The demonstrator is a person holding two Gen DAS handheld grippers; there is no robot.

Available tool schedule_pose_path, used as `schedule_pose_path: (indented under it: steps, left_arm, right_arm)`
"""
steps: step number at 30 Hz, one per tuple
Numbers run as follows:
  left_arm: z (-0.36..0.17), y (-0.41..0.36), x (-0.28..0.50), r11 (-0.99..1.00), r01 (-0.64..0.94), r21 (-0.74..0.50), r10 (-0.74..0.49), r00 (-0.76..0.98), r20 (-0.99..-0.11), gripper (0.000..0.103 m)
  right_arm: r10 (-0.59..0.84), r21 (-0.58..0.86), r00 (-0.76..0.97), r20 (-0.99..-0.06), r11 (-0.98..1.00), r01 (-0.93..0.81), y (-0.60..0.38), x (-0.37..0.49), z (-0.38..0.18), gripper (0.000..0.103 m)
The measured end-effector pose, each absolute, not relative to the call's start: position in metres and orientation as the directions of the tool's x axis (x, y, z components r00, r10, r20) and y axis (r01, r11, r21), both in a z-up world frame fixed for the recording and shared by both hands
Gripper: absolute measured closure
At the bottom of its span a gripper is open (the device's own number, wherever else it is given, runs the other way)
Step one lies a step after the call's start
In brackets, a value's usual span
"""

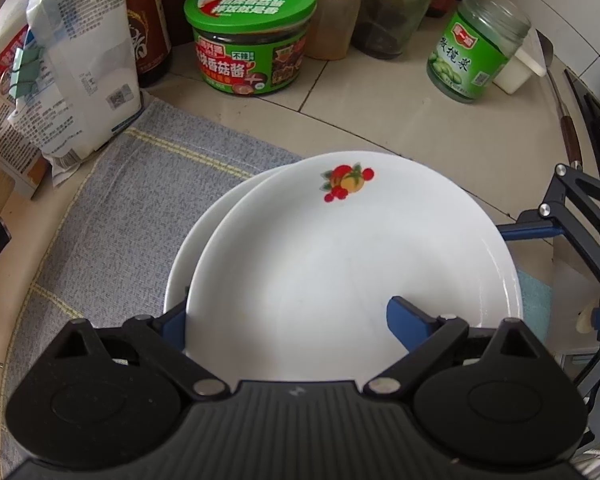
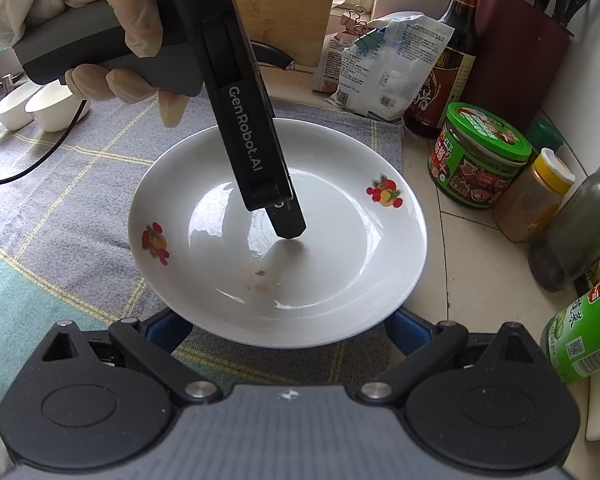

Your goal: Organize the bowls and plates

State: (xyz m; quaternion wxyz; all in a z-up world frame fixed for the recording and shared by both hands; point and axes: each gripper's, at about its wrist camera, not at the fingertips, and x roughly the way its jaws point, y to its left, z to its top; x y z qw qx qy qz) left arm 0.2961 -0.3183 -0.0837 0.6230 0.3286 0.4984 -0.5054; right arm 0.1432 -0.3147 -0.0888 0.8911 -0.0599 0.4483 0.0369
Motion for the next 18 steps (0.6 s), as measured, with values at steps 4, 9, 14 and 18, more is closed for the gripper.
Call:
schedule_pose_path:
  steps: [4,9,14,18]
  left_arm:
    - [-0.0824,-0.3176,0.2994,0.29,0.95,-0.116,-0.298,-0.025,-0.954,0.006]
    - [-0.0805,-0.3156,0.3,0.298,0.946,-0.125,-0.288,-0.036,-0.957,0.006]
    - [-0.0801,-0.3163,0.3018,0.314,0.939,-0.142,-0.268,-0.056,-0.962,0.005]
    - [-0.0795,-0.3165,0.3011,0.325,0.936,-0.134,-0.246,-0.053,-0.968,0.005]
  right_arm:
    - [0.013,-0.074,0.597,-0.802,0.99,-0.12,-0.315,0.1423,-0.0883,0.0]
    - [0.013,-0.078,0.599,-0.801,0.989,-0.125,-0.3147,0.141,-0.0874,0.0]
    - [0.011,-0.084,0.596,-0.803,0.988,-0.132,-0.3149,0.1404,-0.0868,0.0]
    - [0.019,-0.081,0.591,-0.807,0.987,-0.142,-0.3175,0.1398,-0.0855,0.0]
